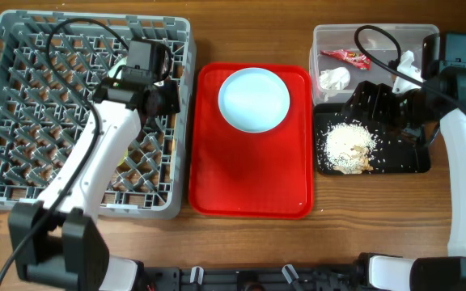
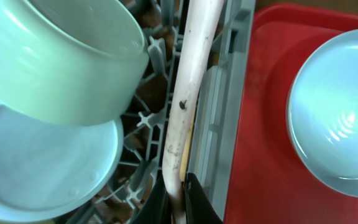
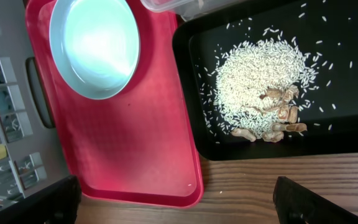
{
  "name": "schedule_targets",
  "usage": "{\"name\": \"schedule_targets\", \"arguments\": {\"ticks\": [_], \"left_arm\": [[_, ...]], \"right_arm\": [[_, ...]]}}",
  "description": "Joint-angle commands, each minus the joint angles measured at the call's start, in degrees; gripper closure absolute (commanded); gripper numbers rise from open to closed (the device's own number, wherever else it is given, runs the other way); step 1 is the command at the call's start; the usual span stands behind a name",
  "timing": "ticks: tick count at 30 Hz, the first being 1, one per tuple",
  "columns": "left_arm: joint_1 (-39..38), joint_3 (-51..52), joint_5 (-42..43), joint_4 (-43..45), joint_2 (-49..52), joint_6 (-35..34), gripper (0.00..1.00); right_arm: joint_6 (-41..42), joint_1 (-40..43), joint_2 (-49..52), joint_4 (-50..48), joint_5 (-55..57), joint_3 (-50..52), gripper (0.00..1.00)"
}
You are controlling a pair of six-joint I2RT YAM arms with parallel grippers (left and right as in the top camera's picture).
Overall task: Sort waste into correct bins and load items into the dishwasher rack
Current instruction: 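Grasp the white plate with the left gripper and stand it in the rack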
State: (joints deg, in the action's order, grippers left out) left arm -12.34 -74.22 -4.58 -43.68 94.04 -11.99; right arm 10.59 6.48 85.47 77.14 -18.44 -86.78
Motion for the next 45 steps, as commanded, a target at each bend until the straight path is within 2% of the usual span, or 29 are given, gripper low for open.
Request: {"name": "schedule_targets", "arguments": {"ticks": [1,2,3,4,6,8,12,15,17,19,21,24,29,30,31,32,33,39,45], "left_arm": [[0.61,-0.04,2.91,1.09,4.20,1.31,0.96],[0.61,-0.04,2.91,1.14,4.39,1.29,0.96],[0.61,-0.04,2.89,1.25,4.50,1.29,0.91],[0.61,-0.04,2.86,1.29,4.55,1.29,0.63],[0.61,-0.04,2.86,1.27,4.55,1.29,0.38],[0.57,-0.04,2.91,0.81,4.55,1.05,0.31],[-0.46,-0.07,7.91,1.18,4.09,1.11,0.32],[-6.78,-0.04,14.16,6.43,3.58,4.66,0.33],[-12.81,-0.04,13.94,10.88,3.98,10.80,0.27],[-19.32,-0.04,13.92,16.13,6.43,18.32,0.25],[-22.86,-0.04,13.22,19.19,9.68,20.65,0.23],[-26.03,-0.04,10.47,22.99,16.22,20.65,0.19],[-26.67,-0.04,7.93,22.97,22.73,20.61,0.20],[-26.67,-0.02,7.08,22.08,23.04,20.61,0.24],[-26.67,0.00,7.08,21.27,23.08,20.59,0.34],[-26.80,0.00,7.08,19.93,23.08,20.57,0.53],[-26.93,0.00,7.08,18.99,23.08,20.57,0.62],[-28.83,0.00,7.06,16.28,23.08,20.57,0.94],[-29.07,0.00,7.02,15.34,22.91,19.56,0.96]], "right_arm": [[-0.07,0.20,-0.72,0.07,-0.94,-0.90,0.00],[-0.07,0.20,-0.72,0.07,-0.94,-0.90,0.00],[-0.04,0.20,-0.72,0.07,-0.94,-0.90,0.00],[-0.09,0.20,-0.72,0.07,-0.94,-0.90,0.00],[-0.09,0.20,-0.72,0.07,-0.94,-0.90,0.00],[-0.09,0.20,-0.72,0.07,-0.94,-0.90,0.00],[-0.11,0.20,-0.72,0.04,-0.94,-0.90,0.00],[-0.09,0.20,-0.72,-0.02,-0.94,-0.90,0.00],[-0.11,0.20,-0.72,0.02,-0.92,-0.90,0.00],[-0.09,0.20,-0.72,0.04,-0.94,-0.90,0.00],[-0.09,0.20,-0.72,0.07,-0.94,-0.90,0.00],[-0.07,0.20,-0.72,0.07,-0.94,-0.90,0.00],[-0.09,0.20,-0.72,0.07,-0.92,-0.90,0.00],[-0.11,0.20,-0.72,0.07,-0.92,-0.90,0.00],[-0.11,0.20,-0.72,0.07,-0.92,-0.90,0.00],[-0.09,0.20,-0.72,0.04,-0.92,-0.90,0.00],[-0.11,0.20,-0.72,0.04,-0.92,-0.90,0.00],[-0.11,0.20,-0.72,0.13,-0.92,-0.90,0.00],[-0.11,0.20,-0.72,0.11,-0.92,-0.90,0.00]]}}
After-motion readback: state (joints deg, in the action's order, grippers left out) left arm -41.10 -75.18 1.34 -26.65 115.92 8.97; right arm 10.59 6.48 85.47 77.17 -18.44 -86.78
